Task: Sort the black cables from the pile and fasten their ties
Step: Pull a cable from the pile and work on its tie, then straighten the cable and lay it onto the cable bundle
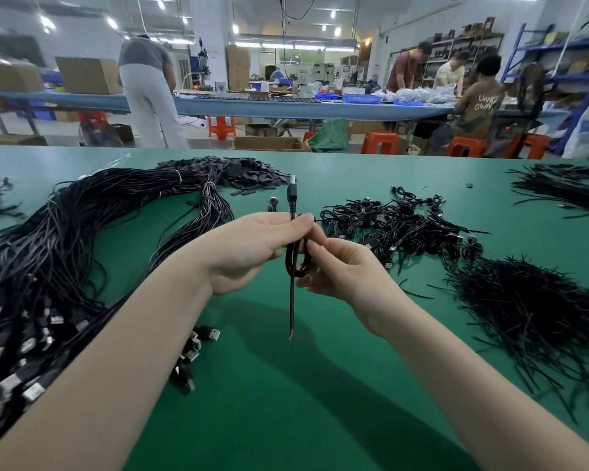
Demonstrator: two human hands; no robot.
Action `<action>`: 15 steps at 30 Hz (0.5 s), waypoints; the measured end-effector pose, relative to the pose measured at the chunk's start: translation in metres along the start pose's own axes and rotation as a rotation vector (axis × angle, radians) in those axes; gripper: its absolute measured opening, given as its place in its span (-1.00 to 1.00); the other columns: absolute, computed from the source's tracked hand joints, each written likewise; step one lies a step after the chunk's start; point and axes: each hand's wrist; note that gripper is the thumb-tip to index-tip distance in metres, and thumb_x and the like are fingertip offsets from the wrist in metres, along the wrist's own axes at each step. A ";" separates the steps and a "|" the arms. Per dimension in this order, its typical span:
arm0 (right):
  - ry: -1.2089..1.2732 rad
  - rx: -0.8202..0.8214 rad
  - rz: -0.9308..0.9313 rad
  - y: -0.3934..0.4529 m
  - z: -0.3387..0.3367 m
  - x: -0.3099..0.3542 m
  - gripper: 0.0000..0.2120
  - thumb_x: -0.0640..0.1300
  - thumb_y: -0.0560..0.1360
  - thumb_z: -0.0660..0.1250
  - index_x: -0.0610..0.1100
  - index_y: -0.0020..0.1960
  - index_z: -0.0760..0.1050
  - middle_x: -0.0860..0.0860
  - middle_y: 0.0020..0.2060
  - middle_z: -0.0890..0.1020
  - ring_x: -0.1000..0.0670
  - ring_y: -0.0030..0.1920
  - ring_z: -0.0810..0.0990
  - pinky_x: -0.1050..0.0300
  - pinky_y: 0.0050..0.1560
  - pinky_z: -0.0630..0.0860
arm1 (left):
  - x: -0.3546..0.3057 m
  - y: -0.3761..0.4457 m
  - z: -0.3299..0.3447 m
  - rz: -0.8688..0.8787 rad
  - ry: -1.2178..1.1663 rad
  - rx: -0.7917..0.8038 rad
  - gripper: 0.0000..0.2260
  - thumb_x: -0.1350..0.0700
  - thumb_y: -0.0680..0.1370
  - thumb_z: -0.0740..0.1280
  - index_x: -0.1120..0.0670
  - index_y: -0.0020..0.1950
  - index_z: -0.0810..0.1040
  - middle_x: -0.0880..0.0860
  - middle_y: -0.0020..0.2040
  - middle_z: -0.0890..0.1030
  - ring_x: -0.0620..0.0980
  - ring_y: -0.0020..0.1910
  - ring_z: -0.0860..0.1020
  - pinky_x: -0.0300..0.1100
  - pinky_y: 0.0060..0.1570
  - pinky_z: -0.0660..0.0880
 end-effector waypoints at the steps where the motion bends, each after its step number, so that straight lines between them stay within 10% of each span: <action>1: 0.005 0.010 0.003 -0.001 0.001 0.000 -0.82 -0.01 0.59 0.23 0.01 -0.08 0.57 0.04 -0.34 0.67 0.02 -0.29 0.67 0.07 -0.05 0.57 | 0.001 0.001 0.001 0.008 -0.085 0.018 -0.77 -0.07 0.51 0.24 0.03 -0.15 0.61 -0.01 0.04 0.67 -0.16 0.06 0.56 -0.13 0.22 0.37; 4: 0.027 0.076 0.031 -0.002 0.001 0.003 -0.78 -0.03 0.63 0.15 -0.05 -0.04 0.54 0.01 -0.29 0.69 0.00 -0.28 0.67 0.09 -0.07 0.60 | 0.006 0.005 0.005 0.029 -0.234 0.004 -0.77 -0.03 0.48 0.25 0.09 -0.14 0.60 0.13 0.10 0.62 0.07 0.11 0.52 -0.02 0.29 0.39; 9: 0.094 0.195 0.019 -0.005 -0.006 0.012 -0.72 0.11 0.51 0.23 -0.10 -0.09 0.54 0.07 -0.31 0.61 0.04 -0.31 0.59 -0.06 0.07 0.57 | 0.009 0.010 0.006 0.101 -0.202 -0.034 -0.77 -0.05 0.48 0.26 0.07 -0.12 0.62 0.04 -0.16 0.61 -0.07 -0.16 0.55 -0.23 -0.14 0.53; 15: -0.227 0.121 -0.141 -0.007 0.000 0.011 -0.83 -0.11 0.59 0.26 -0.09 -0.17 0.45 0.11 -0.38 0.47 0.10 -0.38 0.44 0.20 -0.24 0.50 | 0.015 0.014 0.010 0.212 0.063 -0.153 -0.76 -0.06 0.57 0.24 -0.08 -0.17 0.67 -0.04 -0.19 0.61 -0.09 -0.20 0.58 -0.18 -0.15 0.51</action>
Point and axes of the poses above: each hand's wrist, its own y-axis towards the middle knuckle, its own z-axis out of the palm, x = y × z
